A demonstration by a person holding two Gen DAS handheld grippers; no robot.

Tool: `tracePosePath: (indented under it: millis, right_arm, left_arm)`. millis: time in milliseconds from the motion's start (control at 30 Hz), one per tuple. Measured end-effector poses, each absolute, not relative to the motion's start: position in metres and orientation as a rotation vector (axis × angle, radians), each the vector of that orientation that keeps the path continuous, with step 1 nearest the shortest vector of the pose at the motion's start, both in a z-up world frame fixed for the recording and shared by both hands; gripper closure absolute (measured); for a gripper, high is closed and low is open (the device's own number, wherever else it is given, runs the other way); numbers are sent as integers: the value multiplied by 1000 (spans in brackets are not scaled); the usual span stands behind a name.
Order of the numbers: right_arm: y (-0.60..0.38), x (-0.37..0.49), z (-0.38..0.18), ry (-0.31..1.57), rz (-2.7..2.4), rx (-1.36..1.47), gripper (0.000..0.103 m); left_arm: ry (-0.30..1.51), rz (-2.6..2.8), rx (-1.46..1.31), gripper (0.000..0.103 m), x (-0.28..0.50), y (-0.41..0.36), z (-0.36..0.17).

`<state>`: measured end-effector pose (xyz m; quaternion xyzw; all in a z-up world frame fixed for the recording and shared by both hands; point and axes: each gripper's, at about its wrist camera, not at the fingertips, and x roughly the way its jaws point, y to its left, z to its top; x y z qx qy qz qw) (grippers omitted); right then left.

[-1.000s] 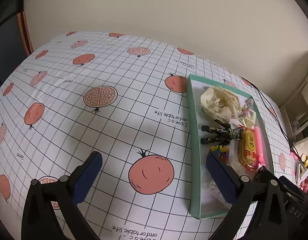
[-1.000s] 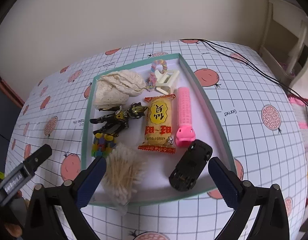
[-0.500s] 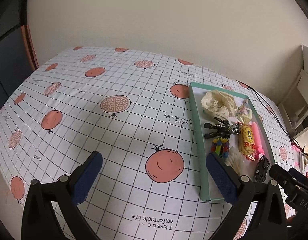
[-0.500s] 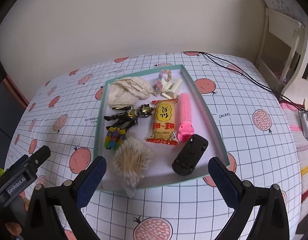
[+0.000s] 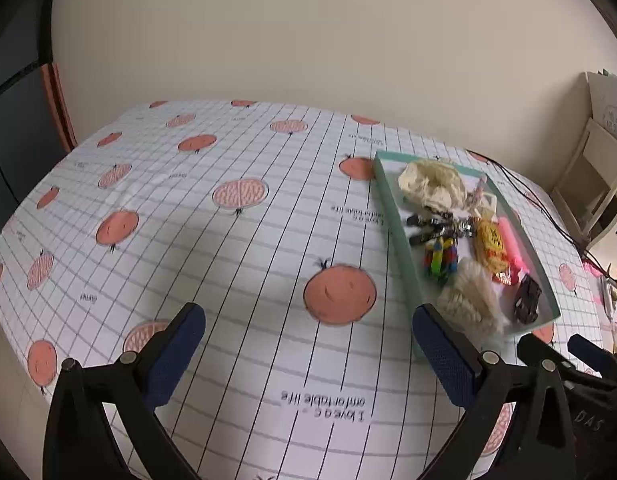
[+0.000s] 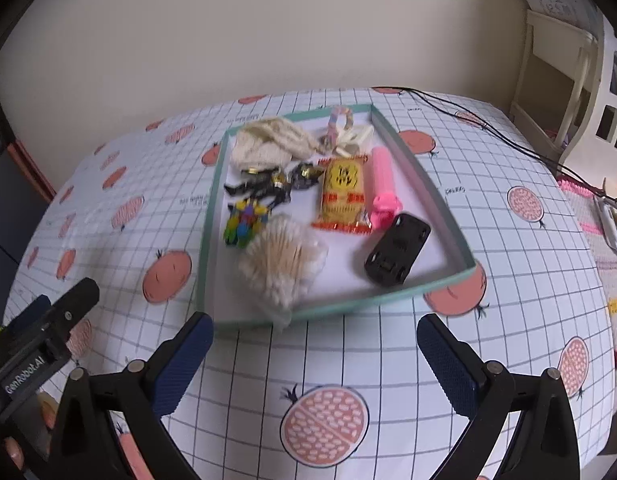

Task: Organize objects

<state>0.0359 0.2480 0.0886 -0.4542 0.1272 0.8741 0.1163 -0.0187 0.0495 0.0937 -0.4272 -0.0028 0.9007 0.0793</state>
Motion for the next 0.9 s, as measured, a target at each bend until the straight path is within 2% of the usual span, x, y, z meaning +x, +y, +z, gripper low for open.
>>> tracePosePath:
  millis: [267, 633, 900]
  right_arm:
    - [232, 51, 67, 298, 2554, -1343, 0]
    - [225, 60, 39, 291, 2537, -1382, 0]
    - [229, 63, 26, 277, 2515, -1398, 0]
  left_arm:
    - [-14, 2700, -1329, 0, -3, 31, 75]
    - [71, 2675, -1401, 0, 13, 33, 35]
    - [65, 2663, -1434, 0, 16, 30, 21]
